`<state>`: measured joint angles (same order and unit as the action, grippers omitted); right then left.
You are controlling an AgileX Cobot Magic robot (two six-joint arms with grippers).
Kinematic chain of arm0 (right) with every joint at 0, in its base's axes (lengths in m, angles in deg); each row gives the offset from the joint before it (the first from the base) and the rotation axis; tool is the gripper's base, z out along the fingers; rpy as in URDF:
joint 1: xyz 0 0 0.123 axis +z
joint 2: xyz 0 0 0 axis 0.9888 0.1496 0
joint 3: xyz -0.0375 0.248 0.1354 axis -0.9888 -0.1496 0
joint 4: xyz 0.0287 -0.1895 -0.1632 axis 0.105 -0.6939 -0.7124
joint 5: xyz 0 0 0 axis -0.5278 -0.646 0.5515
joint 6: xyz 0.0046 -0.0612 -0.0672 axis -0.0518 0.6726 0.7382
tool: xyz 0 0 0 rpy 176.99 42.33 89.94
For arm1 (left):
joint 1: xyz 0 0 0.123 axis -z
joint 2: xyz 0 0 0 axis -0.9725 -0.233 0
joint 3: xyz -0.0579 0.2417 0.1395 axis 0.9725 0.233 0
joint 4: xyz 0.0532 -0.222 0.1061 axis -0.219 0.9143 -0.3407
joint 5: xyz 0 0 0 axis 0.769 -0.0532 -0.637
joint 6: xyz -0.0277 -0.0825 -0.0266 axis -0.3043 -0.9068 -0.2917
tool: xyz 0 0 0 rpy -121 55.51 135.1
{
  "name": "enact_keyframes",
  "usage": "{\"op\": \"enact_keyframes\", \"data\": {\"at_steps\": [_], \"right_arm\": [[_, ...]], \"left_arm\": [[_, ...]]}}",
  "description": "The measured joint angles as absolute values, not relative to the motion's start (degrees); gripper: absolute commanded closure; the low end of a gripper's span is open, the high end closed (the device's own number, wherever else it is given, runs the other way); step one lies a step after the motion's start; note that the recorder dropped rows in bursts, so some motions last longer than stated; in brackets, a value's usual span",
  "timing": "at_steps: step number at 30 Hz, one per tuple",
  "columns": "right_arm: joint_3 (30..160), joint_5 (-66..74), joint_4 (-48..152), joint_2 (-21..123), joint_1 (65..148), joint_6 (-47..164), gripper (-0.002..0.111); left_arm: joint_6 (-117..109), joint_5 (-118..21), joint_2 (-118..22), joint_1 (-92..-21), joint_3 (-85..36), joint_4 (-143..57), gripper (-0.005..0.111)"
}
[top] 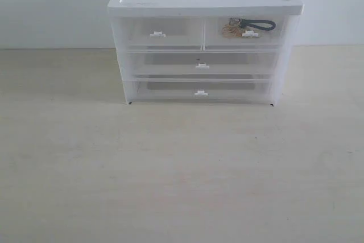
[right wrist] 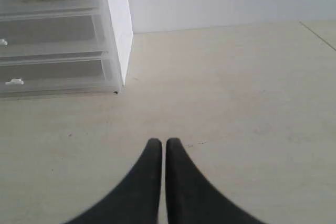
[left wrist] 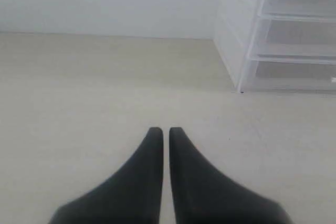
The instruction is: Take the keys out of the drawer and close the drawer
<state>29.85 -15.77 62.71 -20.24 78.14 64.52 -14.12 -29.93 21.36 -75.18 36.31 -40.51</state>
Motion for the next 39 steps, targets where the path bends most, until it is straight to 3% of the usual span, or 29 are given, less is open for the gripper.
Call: {"op": "enact_keyframes", "data": {"at_steps": [11, 23, 39], "right_arm": [[29.85, -15.77, 62.71, -20.24, 78.14, 64.52, 0.108], [29.85, -15.77, 62.71, -20.24, 78.14, 64.52, 0.108], [29.85, -15.77, 62.71, -20.24, 78.14, 64.52, 0.108]], "left_arm": [[-14.12, -30.36, 21.36, -75.18, 35.54, -40.51, 0.103], [-14.12, -26.99, 21.52, -75.18, 18.71, -24.66, 0.103], [-12.59, -30.13, 21.52, -75.18, 18.20, -6.92, 0.103]]}}
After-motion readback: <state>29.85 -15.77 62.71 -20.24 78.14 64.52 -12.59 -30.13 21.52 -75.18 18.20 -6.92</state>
